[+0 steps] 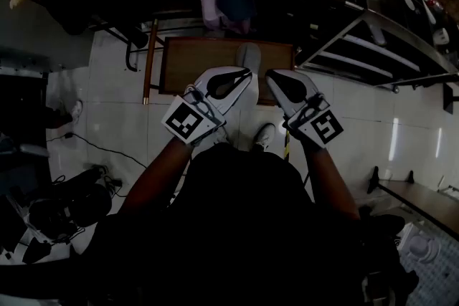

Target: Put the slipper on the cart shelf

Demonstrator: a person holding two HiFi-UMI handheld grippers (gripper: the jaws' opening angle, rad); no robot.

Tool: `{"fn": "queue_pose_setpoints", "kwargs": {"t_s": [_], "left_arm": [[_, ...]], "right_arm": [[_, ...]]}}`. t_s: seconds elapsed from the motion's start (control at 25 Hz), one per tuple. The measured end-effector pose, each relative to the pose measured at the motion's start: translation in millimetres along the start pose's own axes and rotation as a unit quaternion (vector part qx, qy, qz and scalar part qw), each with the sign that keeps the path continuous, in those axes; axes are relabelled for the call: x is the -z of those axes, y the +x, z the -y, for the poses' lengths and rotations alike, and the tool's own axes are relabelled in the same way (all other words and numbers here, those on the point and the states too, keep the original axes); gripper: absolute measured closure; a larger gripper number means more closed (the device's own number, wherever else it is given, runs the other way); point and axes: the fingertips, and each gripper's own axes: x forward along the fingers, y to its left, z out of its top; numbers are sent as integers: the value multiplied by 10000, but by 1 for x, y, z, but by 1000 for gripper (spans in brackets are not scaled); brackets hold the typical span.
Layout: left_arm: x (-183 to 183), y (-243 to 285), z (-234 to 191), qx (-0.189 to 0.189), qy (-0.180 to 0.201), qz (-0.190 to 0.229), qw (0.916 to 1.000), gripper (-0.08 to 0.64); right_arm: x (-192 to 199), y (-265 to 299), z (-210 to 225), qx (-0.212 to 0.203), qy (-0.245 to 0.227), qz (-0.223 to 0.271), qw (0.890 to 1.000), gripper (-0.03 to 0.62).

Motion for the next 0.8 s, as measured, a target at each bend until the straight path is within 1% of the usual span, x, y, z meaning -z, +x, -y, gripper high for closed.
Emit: {"fn": "queue_pose_setpoints", "kwargs": {"t_s": [0.24, 0.44, 0.52, 0.64, 0.8], "left_arm": [[7, 10, 4, -240, 120, -22, 9996, 538], [21, 20, 6, -484, 38, -174, 9987, 535], [26, 22, 9, -598, 31, -255, 9979, 535], [33, 25, 14, -736, 57, -382, 9965, 532], [51, 30, 21, -783, 11, -605, 9951, 532]], "right_arm": [[16, -13, 15, -113, 173, -146, 9997, 586], [34, -28, 28, -253, 363, -209, 9988, 584], [46, -32, 32, -311, 425, -277, 9982, 583], [67, -35, 36, -427, 532, -511, 9964, 581], [103, -33, 37, -587, 771, -809, 9920, 577]]}}
